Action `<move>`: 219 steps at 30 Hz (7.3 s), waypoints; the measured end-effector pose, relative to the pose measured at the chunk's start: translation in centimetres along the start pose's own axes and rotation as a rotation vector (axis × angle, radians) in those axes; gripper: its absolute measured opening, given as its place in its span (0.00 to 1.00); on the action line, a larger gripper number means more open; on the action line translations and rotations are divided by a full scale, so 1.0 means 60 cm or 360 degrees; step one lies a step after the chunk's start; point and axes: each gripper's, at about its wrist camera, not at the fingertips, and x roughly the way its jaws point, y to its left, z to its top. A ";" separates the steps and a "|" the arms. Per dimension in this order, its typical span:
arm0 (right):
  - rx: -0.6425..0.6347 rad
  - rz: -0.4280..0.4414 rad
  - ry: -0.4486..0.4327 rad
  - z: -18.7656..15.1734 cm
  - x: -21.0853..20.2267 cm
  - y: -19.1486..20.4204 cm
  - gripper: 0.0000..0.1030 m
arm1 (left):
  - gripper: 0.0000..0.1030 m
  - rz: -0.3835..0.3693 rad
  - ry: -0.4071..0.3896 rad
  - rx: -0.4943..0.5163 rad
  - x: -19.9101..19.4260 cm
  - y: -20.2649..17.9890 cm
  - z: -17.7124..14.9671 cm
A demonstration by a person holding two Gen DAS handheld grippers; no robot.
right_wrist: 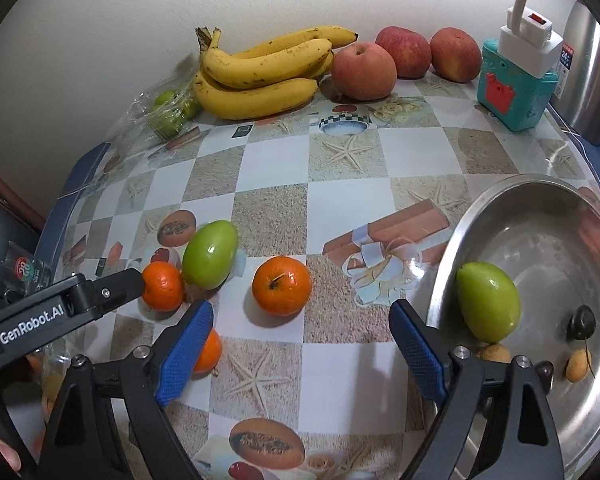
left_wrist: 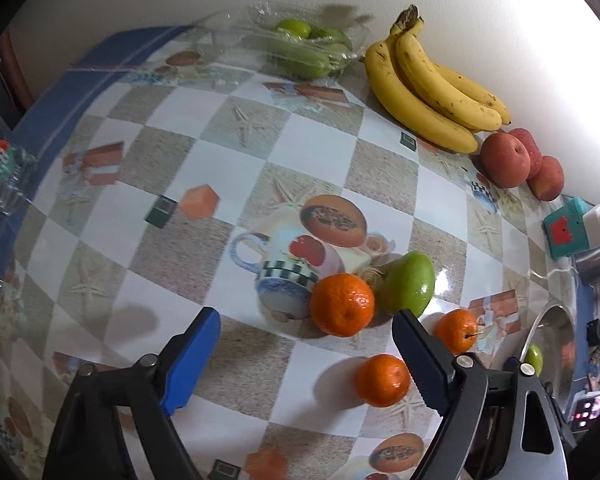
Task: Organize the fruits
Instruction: 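Withdraw both open tools from the basin toward the mandarins, then grasp a mandarin orange with the right tool while the left tool grasps another mandarin, then carry both mandarins over the steel basin, then lower both mandarins into the basin and open both tools, then withdraw both open tools from the basin toward the loose fruits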
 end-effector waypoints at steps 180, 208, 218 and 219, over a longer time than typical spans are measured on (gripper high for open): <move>0.0850 -0.0273 -0.0160 -0.017 -0.076 -0.375 0.39 | 0.47 -0.0292 -0.0230 0.1062 0.028 -0.440 -0.137; 0.0731 -0.0307 -0.0117 -0.016 -0.144 -0.317 0.42 | 0.49 -0.0029 -0.0078 0.0678 -0.023 -0.319 -0.085; 0.0658 -0.0326 -0.0046 -0.030 -0.131 -0.284 0.43 | 0.55 0.0046 -0.0058 0.0490 -0.020 -0.250 -0.072; 0.0651 -0.0327 -0.0043 -0.030 -0.130 -0.281 0.43 | 0.55 0.0053 -0.0057 0.0475 -0.021 -0.244 -0.071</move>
